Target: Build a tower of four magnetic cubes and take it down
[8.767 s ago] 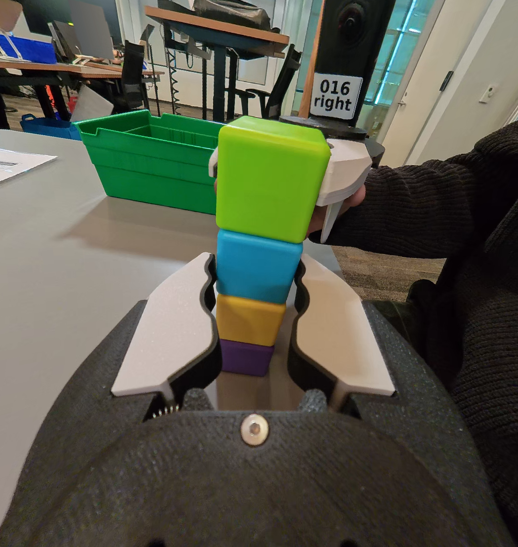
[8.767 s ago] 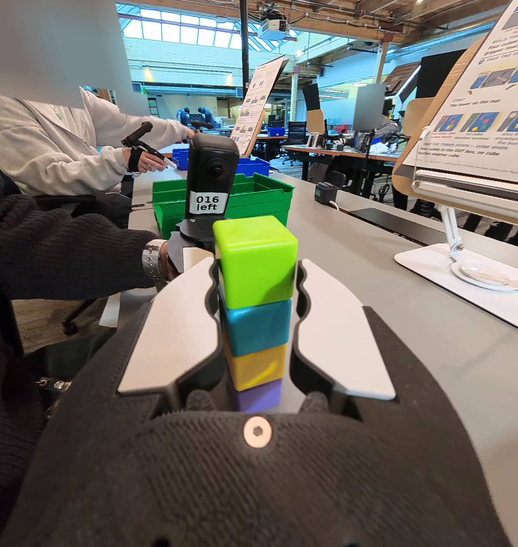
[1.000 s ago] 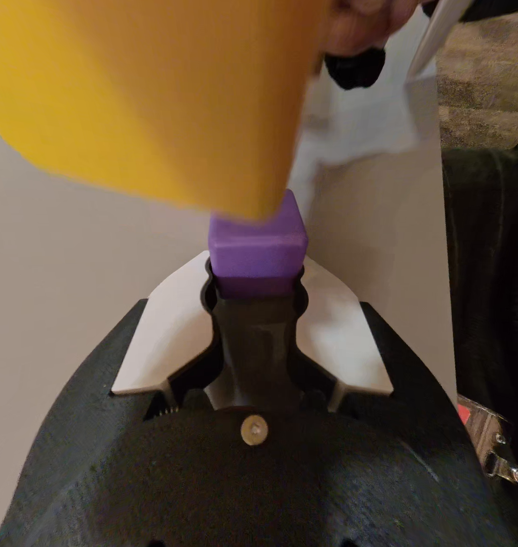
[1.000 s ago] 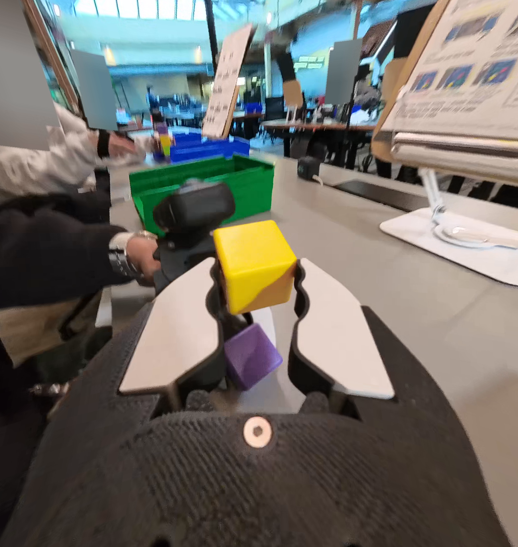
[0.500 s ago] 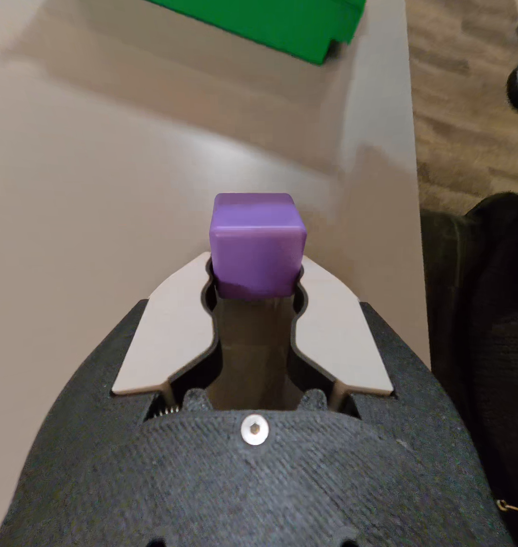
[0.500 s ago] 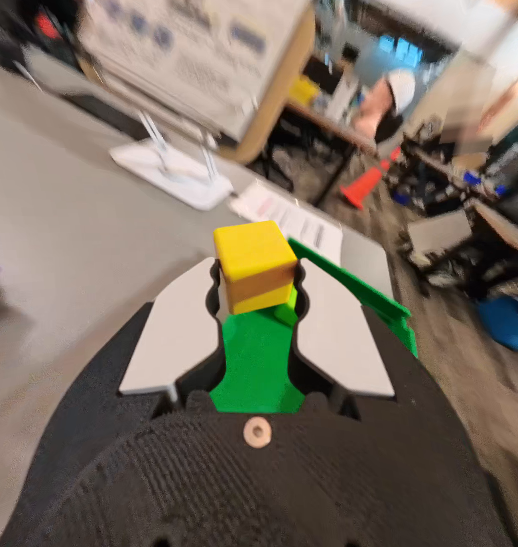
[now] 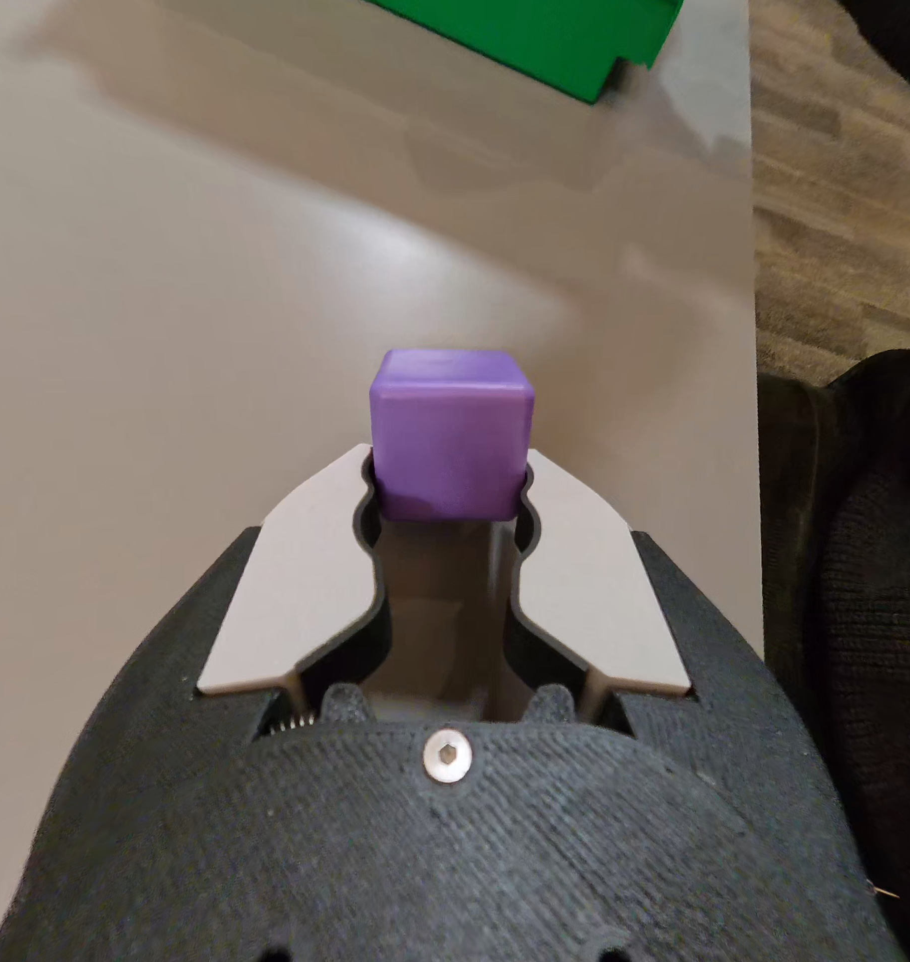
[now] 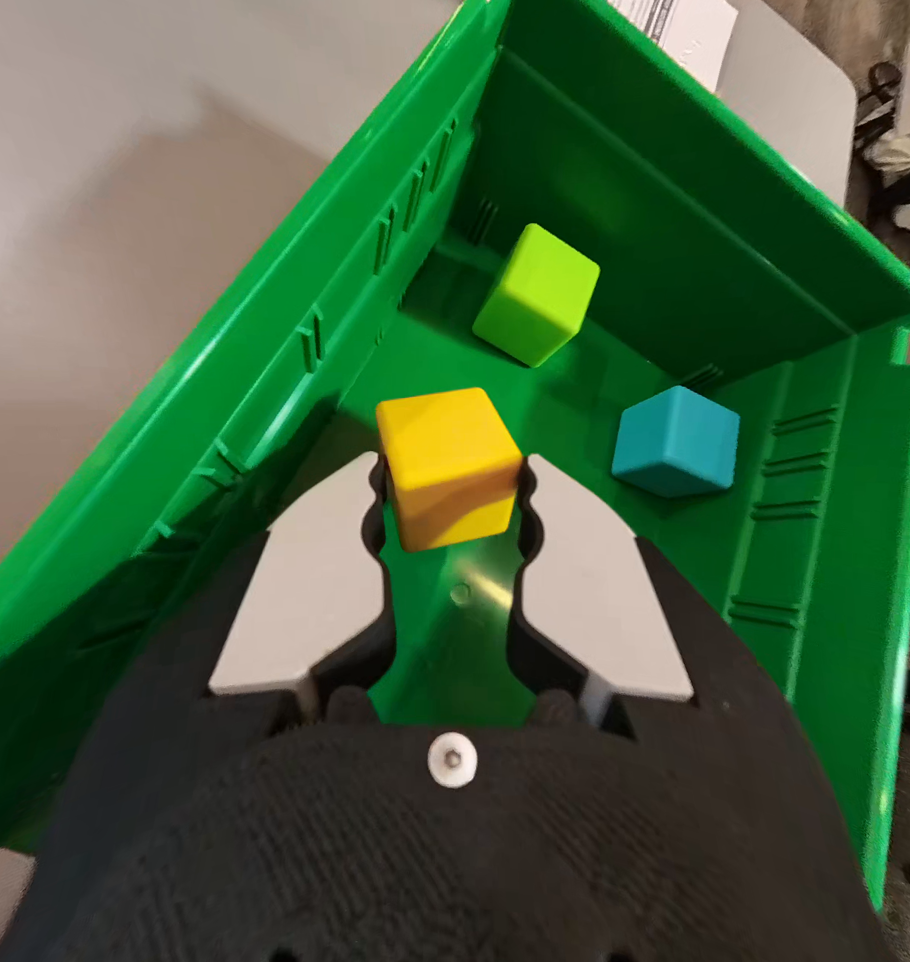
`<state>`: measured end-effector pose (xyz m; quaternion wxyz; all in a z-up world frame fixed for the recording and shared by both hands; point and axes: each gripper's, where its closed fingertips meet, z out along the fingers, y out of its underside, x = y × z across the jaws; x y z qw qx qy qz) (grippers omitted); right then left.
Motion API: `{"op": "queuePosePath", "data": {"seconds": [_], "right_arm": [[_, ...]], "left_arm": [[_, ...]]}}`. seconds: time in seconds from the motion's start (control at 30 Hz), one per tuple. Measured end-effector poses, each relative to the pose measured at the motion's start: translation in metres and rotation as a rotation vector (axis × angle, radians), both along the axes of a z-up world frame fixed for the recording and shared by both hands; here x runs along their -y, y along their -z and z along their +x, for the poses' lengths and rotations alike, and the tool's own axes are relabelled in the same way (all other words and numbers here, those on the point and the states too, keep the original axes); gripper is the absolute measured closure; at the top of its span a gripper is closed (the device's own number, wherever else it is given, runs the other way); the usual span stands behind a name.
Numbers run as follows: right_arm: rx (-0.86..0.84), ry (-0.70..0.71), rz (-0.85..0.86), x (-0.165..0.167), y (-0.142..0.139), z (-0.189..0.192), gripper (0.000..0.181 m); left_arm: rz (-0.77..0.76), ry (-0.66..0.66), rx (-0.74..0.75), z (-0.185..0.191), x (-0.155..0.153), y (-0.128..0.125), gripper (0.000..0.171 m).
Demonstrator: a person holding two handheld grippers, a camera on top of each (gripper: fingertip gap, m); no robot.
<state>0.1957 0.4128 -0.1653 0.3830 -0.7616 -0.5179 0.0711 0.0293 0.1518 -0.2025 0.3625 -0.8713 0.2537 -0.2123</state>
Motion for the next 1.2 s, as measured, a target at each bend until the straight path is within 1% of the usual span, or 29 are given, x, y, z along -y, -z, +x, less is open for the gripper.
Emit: {"op": "queuePosePath", "data": {"seconds": [0.1, 0.2, 0.47, 0.57, 0.67, 0.73, 0.77, 0.87, 0.93, 1.0, 1.1, 1.13, 1.2], "right_arm": [[0.023, 0.009, 0.016, -0.001, 0.002, 0.002, 0.133], [0.049, 0.011, 0.041, -0.002, 0.003, 0.004, 0.135], [0.011, 0.024, 0.106, -0.003, -0.011, 0.004, 0.141], [0.007, 0.038, 0.138, -0.005, -0.023, 0.008, 0.139], [-0.073, 0.024, 0.147, 0.003, -0.045, 0.0, 0.138], [-0.158, -0.03, 0.14, 0.019, -0.065, -0.015, 0.138], [-0.21, -0.082, 0.143, 0.032, -0.077, -0.027, 0.137], [-0.373, -0.292, 0.159, 0.087, -0.113, -0.066, 0.133], [-0.418, -0.426, 0.153, 0.13, -0.123, -0.09, 0.13], [-0.416, -0.538, 0.133, 0.171, -0.118, -0.111, 0.125], [-0.369, -0.659, 0.085, 0.219, -0.089, -0.136, 0.121], [-0.349, -0.686, 0.069, 0.23, -0.077, -0.142, 0.121], [-0.299, -0.71, 0.041, 0.241, -0.051, -0.148, 0.12]], "left_arm": [[0.002, 0.009, -0.026, 0.001, 0.001, 0.002, 0.121], [-0.001, 0.009, -0.021, 0.001, 0.001, 0.002, 0.121], [0.002, 0.006, -0.024, 0.001, 0.0, 0.002, 0.121], [0.003, 0.006, -0.027, 0.001, 0.0, 0.002, 0.121], [0.004, 0.007, -0.028, 0.001, 0.0, 0.002, 0.121], [0.001, 0.007, -0.027, 0.001, 0.0, 0.002, 0.121], [0.001, 0.008, -0.026, 0.001, 0.0, 0.002, 0.121], [-0.001, 0.008, -0.023, 0.002, 0.0, 0.002, 0.121], [-0.001, 0.009, -0.024, 0.002, 0.001, 0.002, 0.121], [0.001, 0.013, -0.026, 0.002, 0.001, 0.002, 0.121], [0.01, 0.023, -0.033, 0.003, 0.002, 0.001, 0.121], [0.016, 0.028, -0.034, 0.004, 0.003, 0.001, 0.121], [0.031, 0.037, -0.033, 0.005, 0.004, -0.001, 0.113]]}}
